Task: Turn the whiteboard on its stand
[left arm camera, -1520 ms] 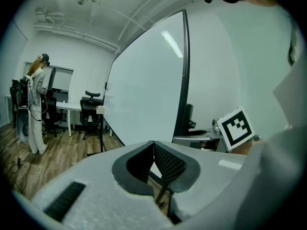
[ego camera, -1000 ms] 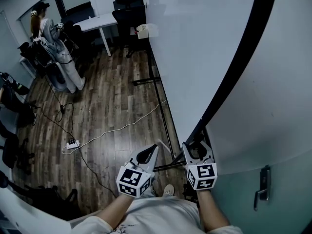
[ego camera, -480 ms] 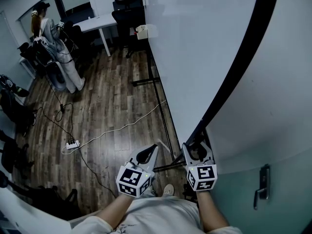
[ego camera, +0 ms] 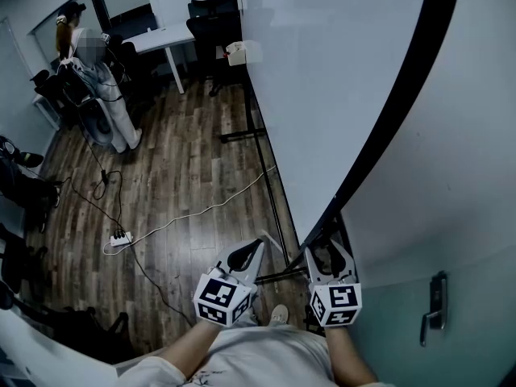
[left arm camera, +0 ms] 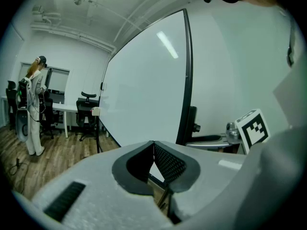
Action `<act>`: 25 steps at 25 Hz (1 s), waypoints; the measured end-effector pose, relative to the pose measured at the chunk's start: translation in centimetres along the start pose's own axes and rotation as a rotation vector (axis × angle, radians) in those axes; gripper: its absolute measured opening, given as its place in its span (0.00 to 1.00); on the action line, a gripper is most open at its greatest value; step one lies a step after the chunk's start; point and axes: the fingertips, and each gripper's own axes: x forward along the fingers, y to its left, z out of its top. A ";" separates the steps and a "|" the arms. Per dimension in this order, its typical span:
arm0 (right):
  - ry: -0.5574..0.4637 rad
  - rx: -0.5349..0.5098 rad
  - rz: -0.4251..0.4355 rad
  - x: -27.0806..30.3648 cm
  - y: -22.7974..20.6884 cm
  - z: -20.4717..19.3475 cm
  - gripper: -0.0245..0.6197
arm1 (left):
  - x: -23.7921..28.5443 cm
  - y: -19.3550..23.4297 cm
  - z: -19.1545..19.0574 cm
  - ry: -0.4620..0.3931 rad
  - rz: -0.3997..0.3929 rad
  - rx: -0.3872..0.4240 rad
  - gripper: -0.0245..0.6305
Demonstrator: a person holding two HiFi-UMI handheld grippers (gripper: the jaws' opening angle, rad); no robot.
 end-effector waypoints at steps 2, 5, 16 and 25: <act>0.000 -0.001 -0.006 -0.5 0.1 0.1 0.34 | -0.1 0.0 0.0 0.003 -0.004 0.001 0.05; -0.001 -0.003 0.000 -1.1 0.7 0.0 0.33 | -0.3 -0.2 -0.4 0.008 -0.009 0.001 0.05; 0.001 -0.012 0.034 -1.2 2.8 0.6 0.06 | -0.7 0.0 -0.7 0.017 0.000 -0.016 0.05; 0.006 -0.028 0.097 -0.3 4.7 1.0 0.05 | -1.0 0.4 -0.7 0.007 0.008 -0.017 0.05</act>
